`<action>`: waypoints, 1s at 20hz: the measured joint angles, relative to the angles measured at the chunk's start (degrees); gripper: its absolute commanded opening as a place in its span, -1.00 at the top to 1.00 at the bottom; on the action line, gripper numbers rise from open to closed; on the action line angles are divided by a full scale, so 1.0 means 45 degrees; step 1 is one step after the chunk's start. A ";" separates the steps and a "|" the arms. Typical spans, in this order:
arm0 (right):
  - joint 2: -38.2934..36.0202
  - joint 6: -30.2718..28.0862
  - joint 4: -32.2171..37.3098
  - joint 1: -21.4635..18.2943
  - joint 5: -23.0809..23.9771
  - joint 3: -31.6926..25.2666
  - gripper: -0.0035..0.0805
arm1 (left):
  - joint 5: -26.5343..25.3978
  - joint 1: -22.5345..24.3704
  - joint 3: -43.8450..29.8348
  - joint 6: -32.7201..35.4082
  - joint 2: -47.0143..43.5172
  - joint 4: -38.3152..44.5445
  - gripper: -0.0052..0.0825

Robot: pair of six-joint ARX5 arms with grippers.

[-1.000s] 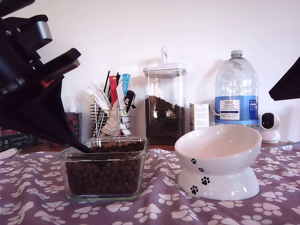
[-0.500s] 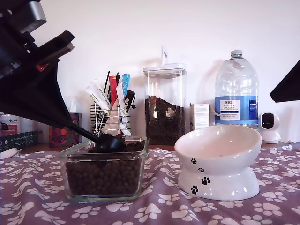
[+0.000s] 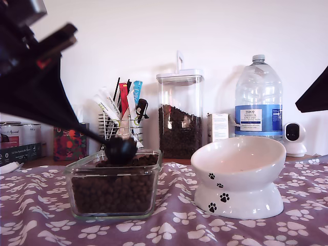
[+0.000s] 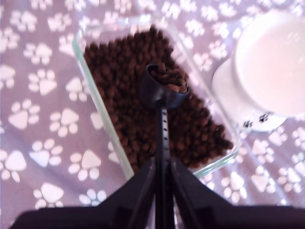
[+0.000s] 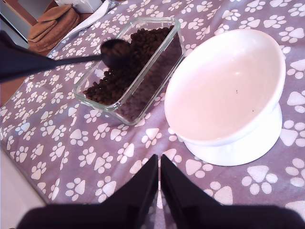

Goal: Measure one spoon of cat food and pour it into the food bowl

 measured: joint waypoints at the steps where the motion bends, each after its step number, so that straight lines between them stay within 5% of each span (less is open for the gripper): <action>1: 0.0000 0.0000 0.0000 0.0000 0.0000 0.0000 0.95 | 0.0000 0.0058 0.0000 0.0000 -0.0219 0.0005 0.93; 20: 0.0000 0.0000 0.0010 0.0000 0.0000 0.0000 0.95 | 0.1545 0.0141 0.0000 -0.0029 -0.0398 0.2341 0.93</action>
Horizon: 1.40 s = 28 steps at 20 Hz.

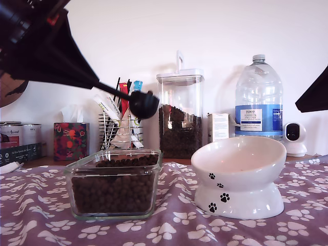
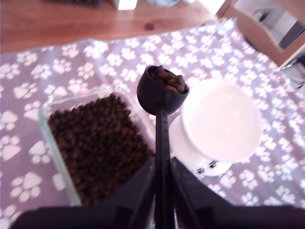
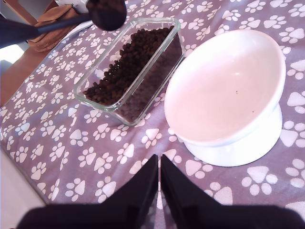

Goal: Measure one spoon of cat food and pour it into the food bowl

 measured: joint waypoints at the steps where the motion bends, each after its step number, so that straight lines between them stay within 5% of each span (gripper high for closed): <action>1: 0.0000 0.0000 0.0005 0.0000 0.0000 0.0000 0.95 | 0.0087 -0.0034 0.0000 -0.0121 0.0024 0.0204 0.93; 15: 0.0000 0.0000 0.0005 0.0000 0.0316 0.0000 0.95 | 0.0369 -0.1875 0.0005 -0.0311 0.2254 0.2006 0.93; 28: 0.0000 0.0000 0.0005 0.0000 0.0325 0.0000 0.95 | 0.0452 -0.2098 0.1190 0.0923 0.4129 0.2152 0.93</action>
